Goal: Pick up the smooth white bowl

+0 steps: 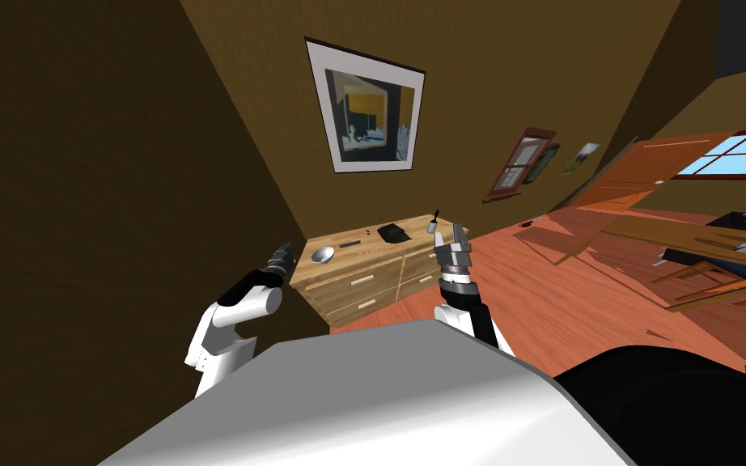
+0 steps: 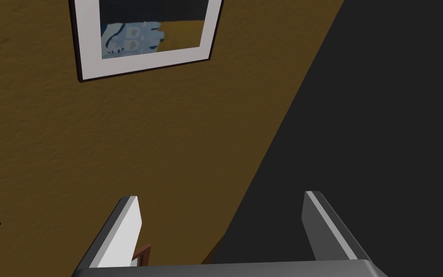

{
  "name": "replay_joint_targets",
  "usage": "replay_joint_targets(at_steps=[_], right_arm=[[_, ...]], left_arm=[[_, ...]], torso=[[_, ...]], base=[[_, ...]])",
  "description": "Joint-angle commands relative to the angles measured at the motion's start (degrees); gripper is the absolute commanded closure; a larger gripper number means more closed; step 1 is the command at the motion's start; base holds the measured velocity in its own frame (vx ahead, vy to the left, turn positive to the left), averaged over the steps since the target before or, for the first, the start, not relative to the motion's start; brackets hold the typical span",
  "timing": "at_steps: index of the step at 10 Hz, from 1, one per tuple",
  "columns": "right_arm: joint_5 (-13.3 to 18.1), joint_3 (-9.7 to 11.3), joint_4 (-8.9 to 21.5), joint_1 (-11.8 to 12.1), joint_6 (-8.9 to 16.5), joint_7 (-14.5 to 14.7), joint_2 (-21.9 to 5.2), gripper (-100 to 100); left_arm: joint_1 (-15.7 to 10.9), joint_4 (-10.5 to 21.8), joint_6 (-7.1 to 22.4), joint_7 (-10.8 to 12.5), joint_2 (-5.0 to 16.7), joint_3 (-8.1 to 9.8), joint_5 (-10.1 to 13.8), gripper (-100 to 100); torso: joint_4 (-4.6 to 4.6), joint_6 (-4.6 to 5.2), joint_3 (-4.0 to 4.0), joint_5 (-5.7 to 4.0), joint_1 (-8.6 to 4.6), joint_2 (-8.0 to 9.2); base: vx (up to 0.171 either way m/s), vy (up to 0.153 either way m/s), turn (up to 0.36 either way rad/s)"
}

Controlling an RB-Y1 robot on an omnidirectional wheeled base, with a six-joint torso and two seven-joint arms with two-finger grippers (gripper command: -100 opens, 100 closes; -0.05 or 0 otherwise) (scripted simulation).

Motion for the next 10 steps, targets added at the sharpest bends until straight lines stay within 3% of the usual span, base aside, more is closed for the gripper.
replay_joint_targets(at_steps=[1,2,4,5,7,8,10], right_arm=[[0.00,0.00,0.00,0.00,0.00,0.00,0.00,0],[0.00,0.00,0.00,0.00,0.00,0.00,0.00,0],[0.00,0.00,0.00,0.00,0.00,0.00,0.00,0],[0.00,0.00,0.00,0.00,0.00,0.00,0.00,0],[0.00,0.00,0.00,0.00,0.00,0.00,0.00,0],[0.00,0.00,0.00,0.00,0.00,0.00,0.00,0],[0.00,0.00,0.00,0.00,0.00,0.00,0.00,0]], left_arm=[[-0.11,-0.03,1.76,-0.04,-0.18,-0.02,-0.17,-100],[-1.66,0.53,3.95,-0.16,-0.39,0.50,-0.48,-100],[-1.66,0.53,5.96,-0.16,-0.39,0.50,-0.48,-100],[-3.25,1.12,8.18,-0.31,-0.65,0.98,-0.84,-100],[-3.25,1.12,10.14,-0.31,-0.65,0.98,-0.84,-100],[-4.86,1.75,12.34,-0.49,-0.95,1.41,-1.24,-100],[-4.86,1.75,14.28,-0.49,-0.95,1.41,-1.24,-100]], torso=[[0.00,0.00,0.00,0.00,0.00,0.00],[0.00,0.00,0.01,0.00,0.00,0.02],[0.00,0.00,-0.01,0.00,-0.02,-0.02],[0.00,0.00,0.01,0.00,-0.01,0.01],[0.00,0.00,-0.01,-0.01,-0.03,-0.02],[0.00,0.00,0.00,0.00,-0.01,0.01],[-0.01,0.00,-0.01,-0.01,-0.03,-0.02]], base=[[0.008,0.000,0.000],[0.016,-0.005,-0.020],[0.015,-0.002,-0.007],[0.015,-0.007,-0.019],[0.015,-0.003,-0.007],[0.019,-0.004,-0.020],[0.016,-0.006,-0.006]])
